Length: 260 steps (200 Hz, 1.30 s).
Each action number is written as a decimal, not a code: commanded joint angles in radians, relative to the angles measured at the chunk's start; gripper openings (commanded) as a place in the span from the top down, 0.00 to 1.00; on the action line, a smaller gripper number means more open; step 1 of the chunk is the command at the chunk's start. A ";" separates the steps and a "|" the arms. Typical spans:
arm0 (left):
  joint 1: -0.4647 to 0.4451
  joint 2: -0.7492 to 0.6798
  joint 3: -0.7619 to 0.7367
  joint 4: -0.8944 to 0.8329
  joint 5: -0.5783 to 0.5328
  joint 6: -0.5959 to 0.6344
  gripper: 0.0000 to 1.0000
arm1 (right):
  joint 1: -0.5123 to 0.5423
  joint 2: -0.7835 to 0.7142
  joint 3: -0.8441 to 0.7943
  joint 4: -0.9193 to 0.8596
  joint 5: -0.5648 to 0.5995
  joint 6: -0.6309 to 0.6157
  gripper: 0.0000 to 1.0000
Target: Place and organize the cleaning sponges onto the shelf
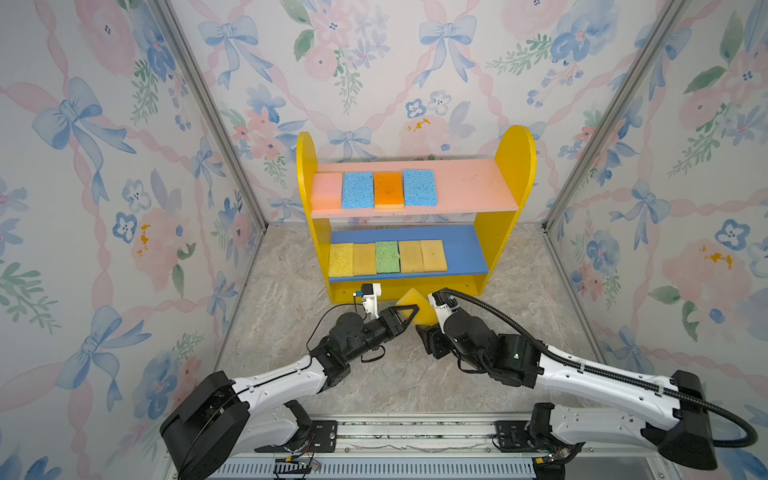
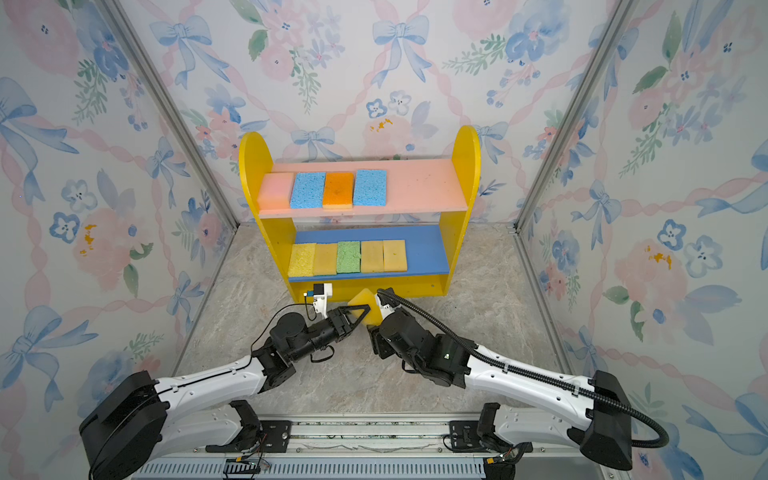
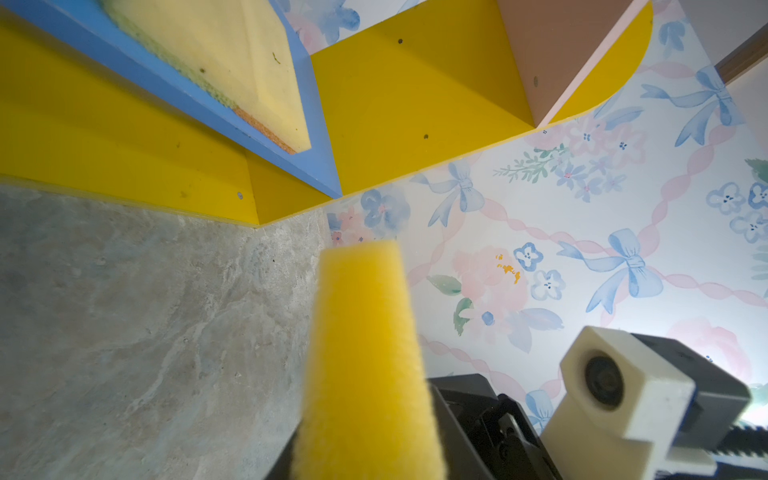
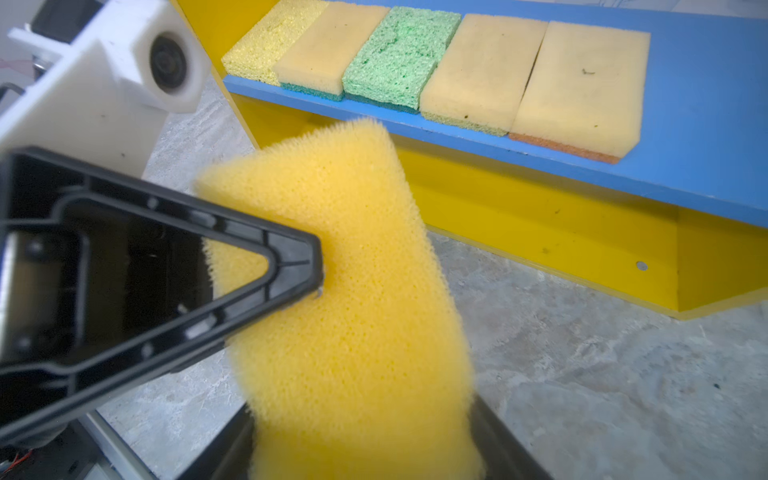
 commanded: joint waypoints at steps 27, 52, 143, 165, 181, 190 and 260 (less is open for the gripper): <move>0.008 -0.002 0.013 0.013 0.007 0.056 0.74 | 0.013 -0.043 0.062 -0.098 0.040 -0.045 0.03; 0.060 -0.011 0.014 -0.020 0.085 0.078 0.73 | 0.011 -0.144 0.057 -0.113 0.077 -0.058 0.03; 0.365 -0.016 0.085 -0.168 0.734 0.150 0.67 | -0.630 -0.348 0.054 -0.125 -1.009 0.134 0.03; 0.365 0.026 0.148 -0.167 0.876 0.149 0.66 | -0.609 -0.276 0.064 -0.111 -1.175 0.122 0.03; 0.366 0.039 0.181 -0.169 0.929 0.148 0.66 | -0.582 -0.257 0.046 -0.081 -1.186 0.118 0.02; 0.365 0.042 0.193 -0.169 0.953 0.150 0.66 | -0.573 -0.251 0.029 -0.049 -1.190 0.130 0.01; 0.362 -0.002 0.194 -0.170 0.975 0.147 0.68 | -0.476 -0.124 -0.028 0.152 -1.241 0.229 0.14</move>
